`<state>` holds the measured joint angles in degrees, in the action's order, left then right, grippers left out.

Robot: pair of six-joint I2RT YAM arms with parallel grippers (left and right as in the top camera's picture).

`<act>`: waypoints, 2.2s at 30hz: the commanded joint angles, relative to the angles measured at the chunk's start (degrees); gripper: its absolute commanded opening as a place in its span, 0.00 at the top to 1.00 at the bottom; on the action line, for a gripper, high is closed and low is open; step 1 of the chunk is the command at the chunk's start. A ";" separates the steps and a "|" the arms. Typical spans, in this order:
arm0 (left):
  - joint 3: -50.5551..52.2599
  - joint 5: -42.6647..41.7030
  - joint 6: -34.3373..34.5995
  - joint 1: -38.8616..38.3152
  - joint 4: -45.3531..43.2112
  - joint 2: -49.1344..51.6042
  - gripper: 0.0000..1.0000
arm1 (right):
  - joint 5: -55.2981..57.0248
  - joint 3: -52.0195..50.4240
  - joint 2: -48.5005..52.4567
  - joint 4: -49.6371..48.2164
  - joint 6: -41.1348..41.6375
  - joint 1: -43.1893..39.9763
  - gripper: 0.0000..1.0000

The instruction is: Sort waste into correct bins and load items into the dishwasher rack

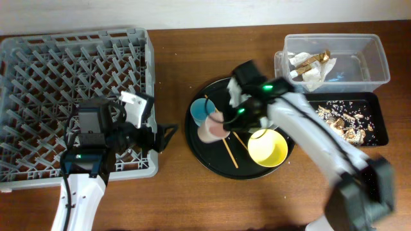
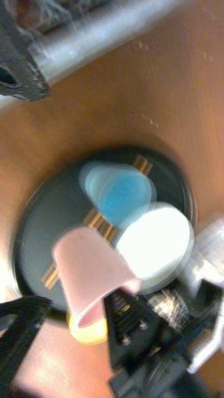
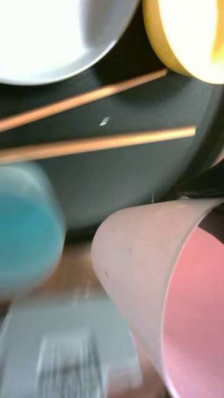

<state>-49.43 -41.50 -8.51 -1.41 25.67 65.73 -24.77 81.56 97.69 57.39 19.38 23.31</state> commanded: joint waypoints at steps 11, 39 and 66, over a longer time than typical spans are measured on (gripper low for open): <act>-1.09 -48.70 5.73 0.09 -13.44 -0.04 0.01 | -50.71 1.49 -7.76 -15.54 -16.59 -10.58 0.96; -1.09 -46.64 30.38 0.09 -35.80 6.40 0.16 | -40.48 1.36 -4.42 -26.12 -9.86 2.29 0.96; -1.07 -24.41 18.08 6.08 -31.06 12.13 0.30 | -11.74 1.09 -4.42 -11.26 -9.88 -11.61 0.02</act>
<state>-49.78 -77.80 16.23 4.34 -10.15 76.03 -44.38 83.02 93.08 44.64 9.28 11.07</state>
